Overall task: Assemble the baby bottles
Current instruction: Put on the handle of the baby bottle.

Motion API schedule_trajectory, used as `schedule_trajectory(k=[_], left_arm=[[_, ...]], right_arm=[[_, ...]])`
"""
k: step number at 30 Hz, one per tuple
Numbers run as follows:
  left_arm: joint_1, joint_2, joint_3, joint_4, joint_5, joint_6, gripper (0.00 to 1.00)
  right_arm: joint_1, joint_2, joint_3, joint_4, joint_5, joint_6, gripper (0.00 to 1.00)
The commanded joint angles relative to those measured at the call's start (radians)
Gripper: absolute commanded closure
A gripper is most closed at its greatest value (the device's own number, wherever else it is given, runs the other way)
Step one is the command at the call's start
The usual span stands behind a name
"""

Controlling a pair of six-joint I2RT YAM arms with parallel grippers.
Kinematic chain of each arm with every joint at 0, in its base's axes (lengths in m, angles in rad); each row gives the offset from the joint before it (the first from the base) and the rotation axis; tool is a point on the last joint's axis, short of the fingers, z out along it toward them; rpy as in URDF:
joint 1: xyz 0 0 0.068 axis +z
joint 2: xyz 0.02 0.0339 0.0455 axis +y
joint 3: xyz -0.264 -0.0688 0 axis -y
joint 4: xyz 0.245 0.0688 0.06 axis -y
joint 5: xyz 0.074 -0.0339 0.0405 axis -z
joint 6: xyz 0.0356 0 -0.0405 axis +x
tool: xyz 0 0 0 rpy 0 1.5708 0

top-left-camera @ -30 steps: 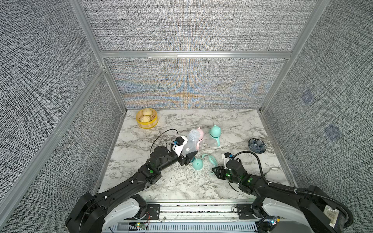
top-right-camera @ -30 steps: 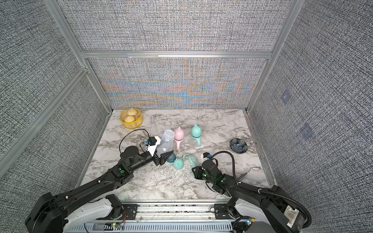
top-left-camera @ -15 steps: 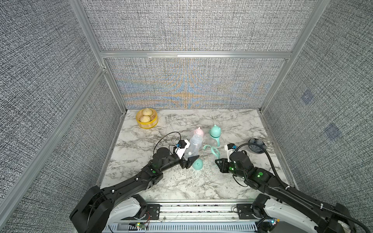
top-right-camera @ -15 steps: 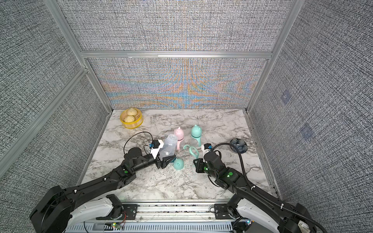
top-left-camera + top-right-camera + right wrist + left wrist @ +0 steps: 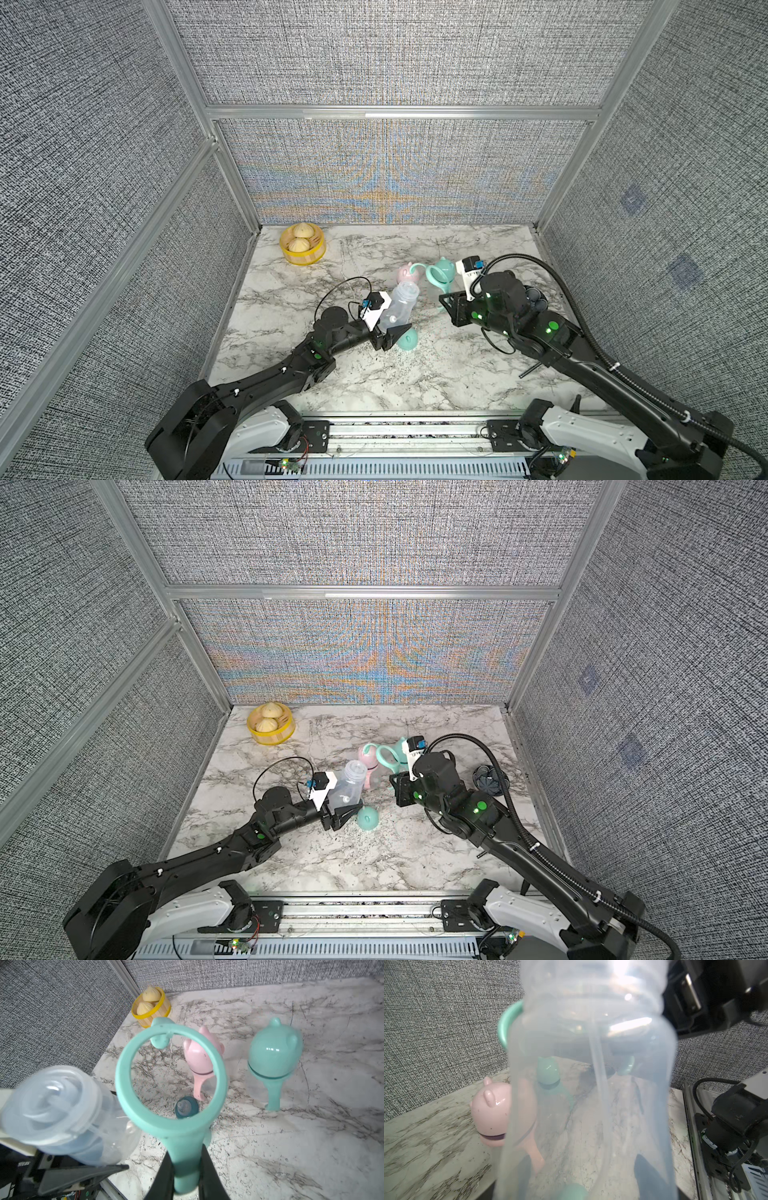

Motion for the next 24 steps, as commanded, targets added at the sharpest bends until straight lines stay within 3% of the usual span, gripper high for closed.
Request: schedule_trajectory(k=[1, 9, 24], left_arm=[[0.000, -0.003, 0.000, 0.037, 0.005, 0.015, 0.95], [0.001, -0.003, 0.006, 0.037, -0.025, 0.010, 0.95], [0.000, -0.017, 0.009, 0.038, -0.066, 0.012, 0.96]], right_arm=[[0.021, 0.035, 0.067, -0.040, -0.013, -0.074, 0.85], [0.096, 0.098, 0.177, -0.112, 0.005, -0.127, 0.86], [0.176, 0.120, 0.169, -0.139, 0.004, -0.156, 0.86]])
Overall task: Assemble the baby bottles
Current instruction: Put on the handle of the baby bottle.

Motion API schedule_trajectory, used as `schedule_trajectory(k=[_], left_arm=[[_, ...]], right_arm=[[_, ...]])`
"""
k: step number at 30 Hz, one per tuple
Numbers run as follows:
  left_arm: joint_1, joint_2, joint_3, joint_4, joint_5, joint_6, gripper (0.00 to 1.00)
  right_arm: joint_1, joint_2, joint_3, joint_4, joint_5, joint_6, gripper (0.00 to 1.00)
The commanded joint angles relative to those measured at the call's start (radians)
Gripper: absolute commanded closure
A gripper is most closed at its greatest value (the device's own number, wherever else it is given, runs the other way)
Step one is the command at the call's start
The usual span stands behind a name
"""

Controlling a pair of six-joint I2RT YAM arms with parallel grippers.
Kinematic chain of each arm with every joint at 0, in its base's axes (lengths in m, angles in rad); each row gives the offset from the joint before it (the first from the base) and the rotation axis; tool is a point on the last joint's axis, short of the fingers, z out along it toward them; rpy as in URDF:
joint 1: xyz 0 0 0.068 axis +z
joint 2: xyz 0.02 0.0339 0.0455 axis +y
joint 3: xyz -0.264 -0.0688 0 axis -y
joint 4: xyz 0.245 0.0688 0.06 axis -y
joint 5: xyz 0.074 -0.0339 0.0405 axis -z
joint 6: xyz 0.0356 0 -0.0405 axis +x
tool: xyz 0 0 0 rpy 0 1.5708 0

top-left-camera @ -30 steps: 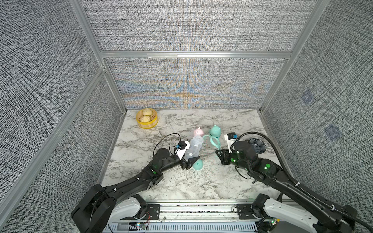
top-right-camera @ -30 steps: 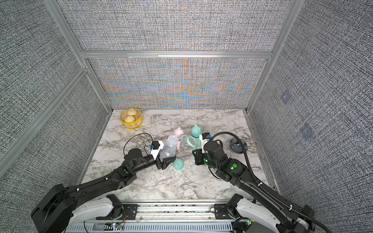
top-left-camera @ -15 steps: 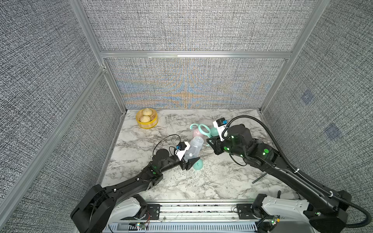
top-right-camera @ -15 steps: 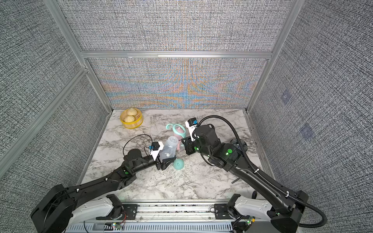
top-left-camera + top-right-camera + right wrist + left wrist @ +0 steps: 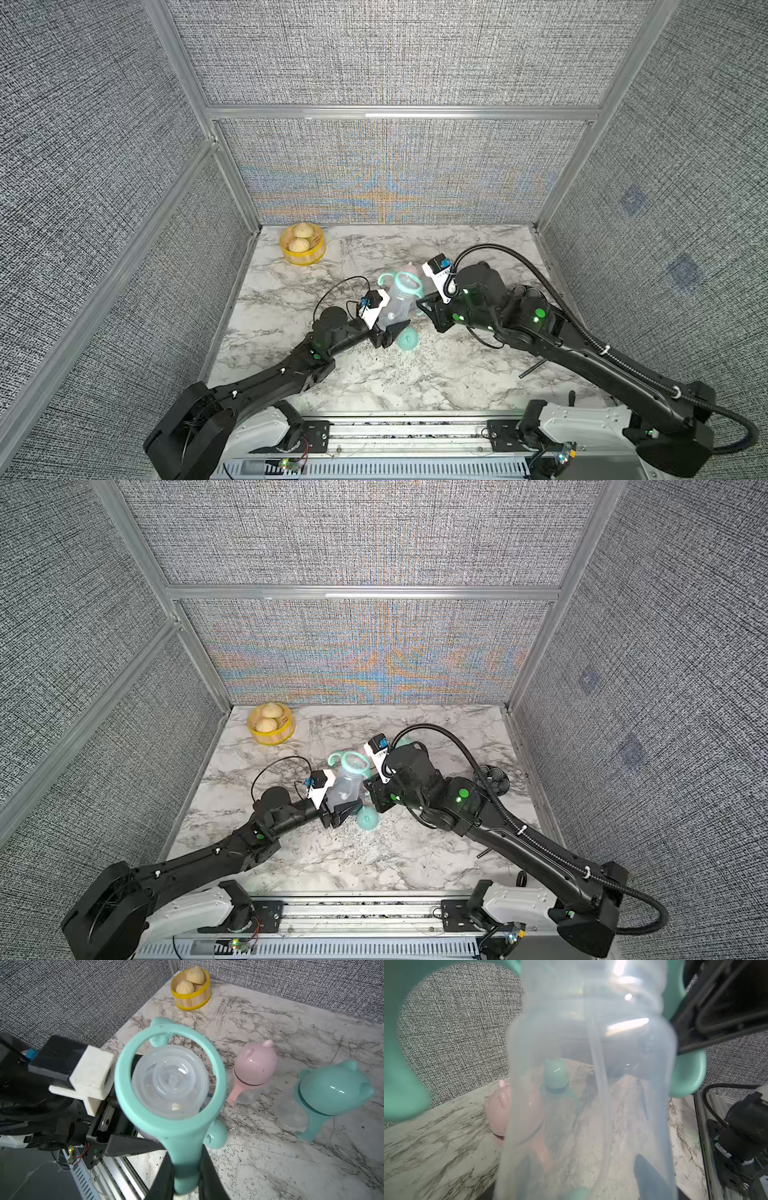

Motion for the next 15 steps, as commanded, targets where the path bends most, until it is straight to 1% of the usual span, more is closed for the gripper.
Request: schedule_trajectory(k=[1, 4, 11, 15], left_arm=[[0.000, -0.008, 0.007, 0.039, -0.014, 0.012, 0.96], [-0.001, -0.019, 0.002, 0.040, -0.024, 0.012, 0.96], [0.001, -0.042, -0.014, 0.048, -0.086, -0.008, 0.97], [-0.001, -0.045, -0.014, 0.048, -0.085, -0.008, 0.97]], right_arm=[[0.011, 0.007, -0.005, -0.007, 0.006, -0.014, 0.86], [0.019, 0.013, -0.010, -0.007, 0.013, -0.014, 0.86], [0.043, 0.017, -0.034, 0.015, 0.014, -0.015, 0.86], [0.061, 0.029, -0.037, 0.019, 0.008, -0.028, 0.85]])
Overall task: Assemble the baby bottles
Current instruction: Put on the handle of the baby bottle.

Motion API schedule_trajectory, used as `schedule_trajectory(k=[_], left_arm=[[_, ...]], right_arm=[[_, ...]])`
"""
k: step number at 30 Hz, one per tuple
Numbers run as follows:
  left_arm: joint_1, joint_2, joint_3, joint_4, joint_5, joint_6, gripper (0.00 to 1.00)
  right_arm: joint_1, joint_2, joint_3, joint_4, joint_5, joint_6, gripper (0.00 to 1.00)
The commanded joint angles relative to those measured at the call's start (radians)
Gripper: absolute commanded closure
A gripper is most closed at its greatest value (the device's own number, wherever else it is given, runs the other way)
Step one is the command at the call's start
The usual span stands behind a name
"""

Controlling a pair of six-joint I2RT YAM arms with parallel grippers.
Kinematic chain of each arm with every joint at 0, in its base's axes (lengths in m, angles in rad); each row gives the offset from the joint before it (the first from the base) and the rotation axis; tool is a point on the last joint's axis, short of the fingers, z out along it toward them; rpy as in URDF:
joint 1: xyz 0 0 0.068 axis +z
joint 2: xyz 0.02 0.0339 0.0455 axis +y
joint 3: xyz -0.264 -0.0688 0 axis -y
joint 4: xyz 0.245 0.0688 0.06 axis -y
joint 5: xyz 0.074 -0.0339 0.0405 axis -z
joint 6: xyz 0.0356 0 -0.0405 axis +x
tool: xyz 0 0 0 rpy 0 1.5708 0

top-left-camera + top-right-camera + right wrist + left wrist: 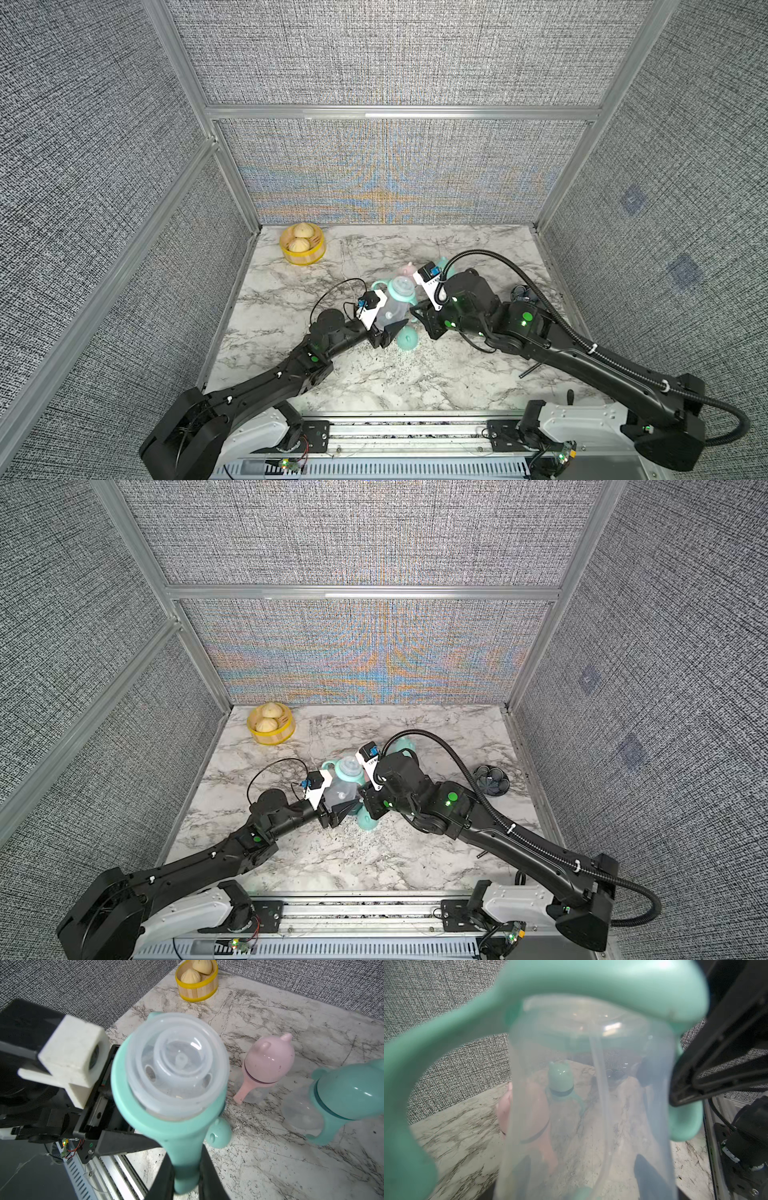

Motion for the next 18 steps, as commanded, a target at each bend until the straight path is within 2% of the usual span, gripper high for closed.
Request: schedule_trajectory(k=[1, 3, 6, 8, 10, 14, 18], left_arm=[[0.002, -0.007, -0.001, 0.051, -0.039, -0.007, 0.97], [0.002, -0.010, -0.004, 0.053, -0.046, -0.007, 0.97], [0.002, -0.021, -0.006, 0.041, -0.077, -0.020, 0.97], [0.002, -0.044, -0.009, 0.018, -0.143, -0.054, 0.97], [0.002, -0.074, -0.012, -0.011, -0.181, -0.050, 0.98], [0.003, -0.142, -0.013, -0.076, -0.282, -0.040, 0.97], [0.004, -0.191, 0.010, -0.167, -0.349, -0.019, 0.97]], right_arm=[[0.011, 0.005, 0.000, -0.015, -0.021, -0.017, 0.82], [0.011, 0.004, 0.001, -0.014, -0.021, -0.015, 0.75], [0.011, -0.015, -0.008, -0.004, -0.001, -0.011, 0.51], [0.000, -0.042, -0.010, -0.005, 0.001, -0.027, 0.34], [-0.017, -0.062, -0.013, -0.017, -0.006, -0.037, 0.25], [-0.052, -0.043, -0.006, -0.079, -0.045, -0.070, 0.17], [-0.053, 0.003, -0.045, -0.081, -0.057, -0.110, 0.16]])
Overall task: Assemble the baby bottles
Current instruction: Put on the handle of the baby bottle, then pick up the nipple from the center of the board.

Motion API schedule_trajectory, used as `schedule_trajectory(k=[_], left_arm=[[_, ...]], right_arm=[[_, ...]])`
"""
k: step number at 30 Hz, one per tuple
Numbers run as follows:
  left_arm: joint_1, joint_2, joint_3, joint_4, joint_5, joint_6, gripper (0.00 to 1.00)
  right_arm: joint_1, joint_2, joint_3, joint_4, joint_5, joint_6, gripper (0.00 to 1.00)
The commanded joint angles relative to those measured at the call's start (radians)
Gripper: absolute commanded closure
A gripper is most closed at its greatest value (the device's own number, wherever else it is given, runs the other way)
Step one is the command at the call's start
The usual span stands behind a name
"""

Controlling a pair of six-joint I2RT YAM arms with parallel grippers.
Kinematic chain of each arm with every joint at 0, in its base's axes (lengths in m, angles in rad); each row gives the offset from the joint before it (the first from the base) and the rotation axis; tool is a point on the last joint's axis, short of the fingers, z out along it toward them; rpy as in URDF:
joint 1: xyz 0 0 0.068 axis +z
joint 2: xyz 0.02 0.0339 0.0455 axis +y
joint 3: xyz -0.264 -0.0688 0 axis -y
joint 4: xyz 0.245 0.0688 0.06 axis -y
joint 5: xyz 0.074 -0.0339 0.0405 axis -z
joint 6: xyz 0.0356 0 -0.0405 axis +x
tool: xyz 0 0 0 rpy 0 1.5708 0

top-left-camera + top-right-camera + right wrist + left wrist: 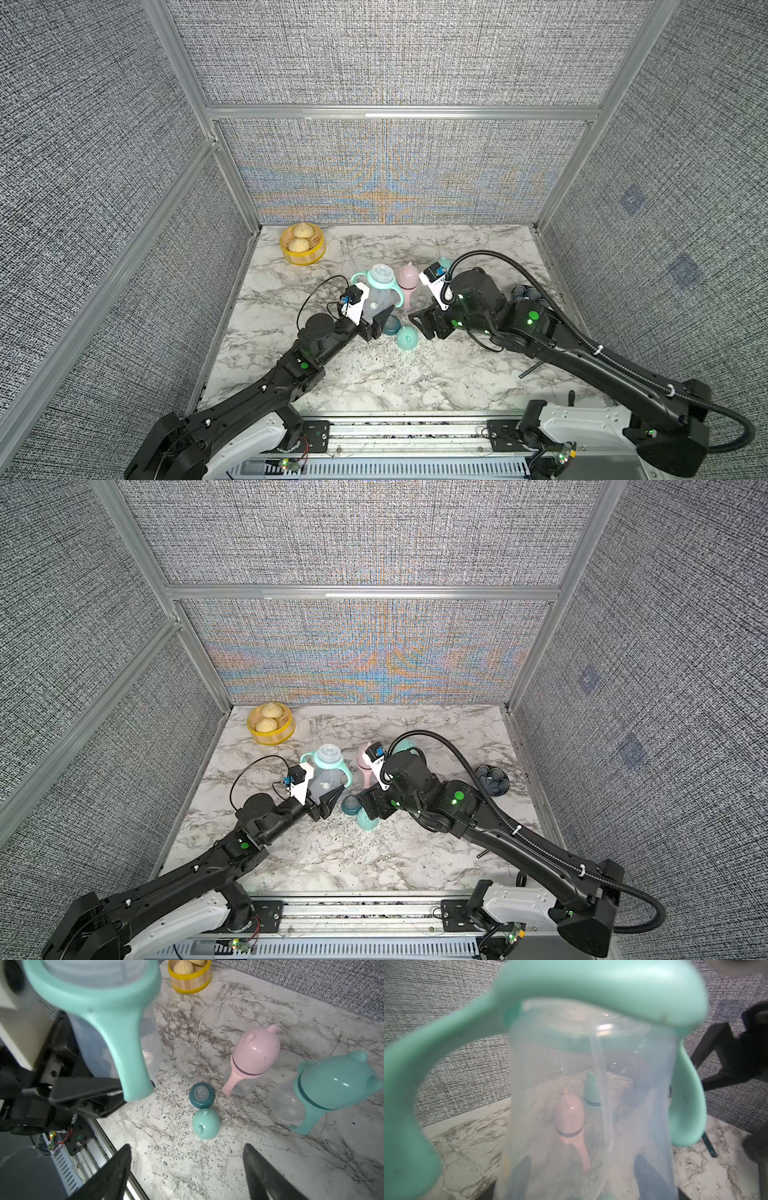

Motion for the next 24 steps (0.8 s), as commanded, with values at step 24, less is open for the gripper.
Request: schedule_trajectory(k=[24], left_arm=[[0.005, -0.132, 0.103, -0.233, -0.228, 0.032, 0.97]], right_arm=[[0.002, 0.479, -0.077, 0.358, -0.099, -0.201, 0.15]])
